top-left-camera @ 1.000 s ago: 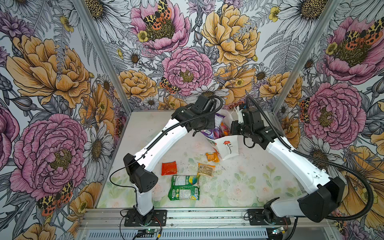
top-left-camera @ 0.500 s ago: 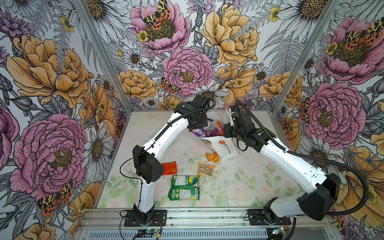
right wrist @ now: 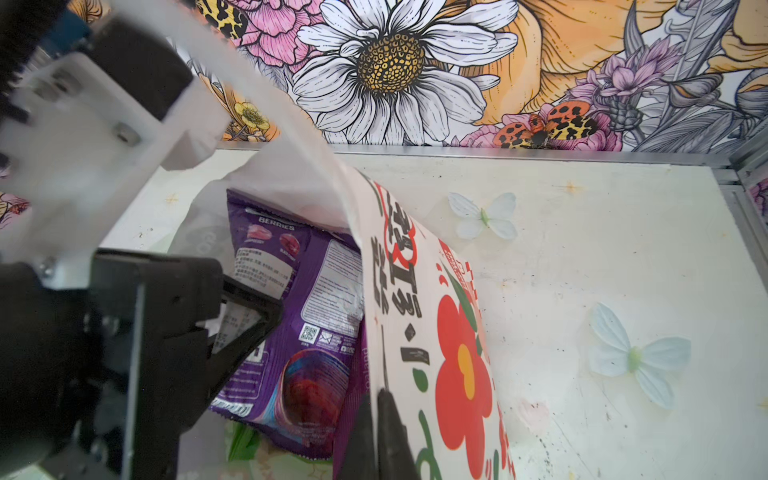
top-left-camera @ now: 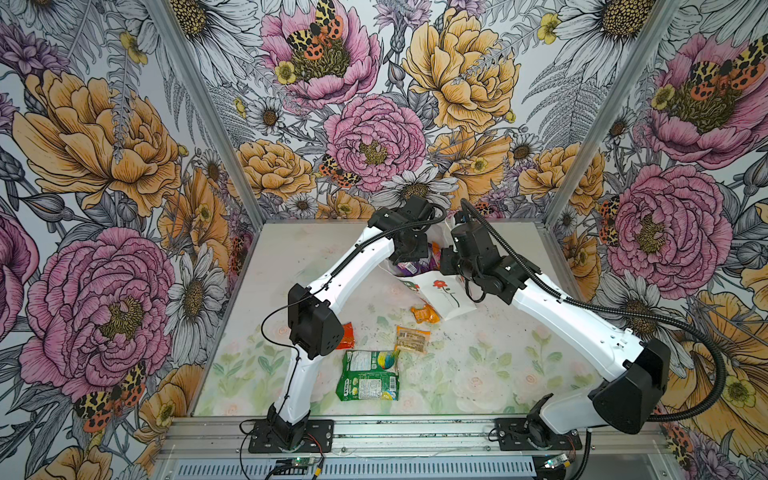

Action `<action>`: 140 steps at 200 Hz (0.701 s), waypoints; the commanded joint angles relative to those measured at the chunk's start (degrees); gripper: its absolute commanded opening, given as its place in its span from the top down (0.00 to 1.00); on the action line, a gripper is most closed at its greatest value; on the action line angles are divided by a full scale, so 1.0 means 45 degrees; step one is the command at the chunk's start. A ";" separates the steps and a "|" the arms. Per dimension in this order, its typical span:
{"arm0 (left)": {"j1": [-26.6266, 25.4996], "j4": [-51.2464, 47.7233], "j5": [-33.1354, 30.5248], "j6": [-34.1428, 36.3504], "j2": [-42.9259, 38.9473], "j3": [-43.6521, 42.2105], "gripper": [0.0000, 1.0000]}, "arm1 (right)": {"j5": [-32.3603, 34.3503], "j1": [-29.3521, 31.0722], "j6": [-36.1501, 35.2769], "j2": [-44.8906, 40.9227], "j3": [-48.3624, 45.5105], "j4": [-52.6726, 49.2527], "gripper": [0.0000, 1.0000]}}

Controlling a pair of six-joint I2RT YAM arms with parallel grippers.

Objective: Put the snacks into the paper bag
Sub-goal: 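Lower the Berries packet into the bag held by the right gripper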

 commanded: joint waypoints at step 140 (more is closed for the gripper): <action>-0.0250 0.0224 0.0212 0.0006 0.0100 0.0197 0.74 | 0.0765 -0.0047 0.0185 -0.0302 0.0151 0.1014 1.00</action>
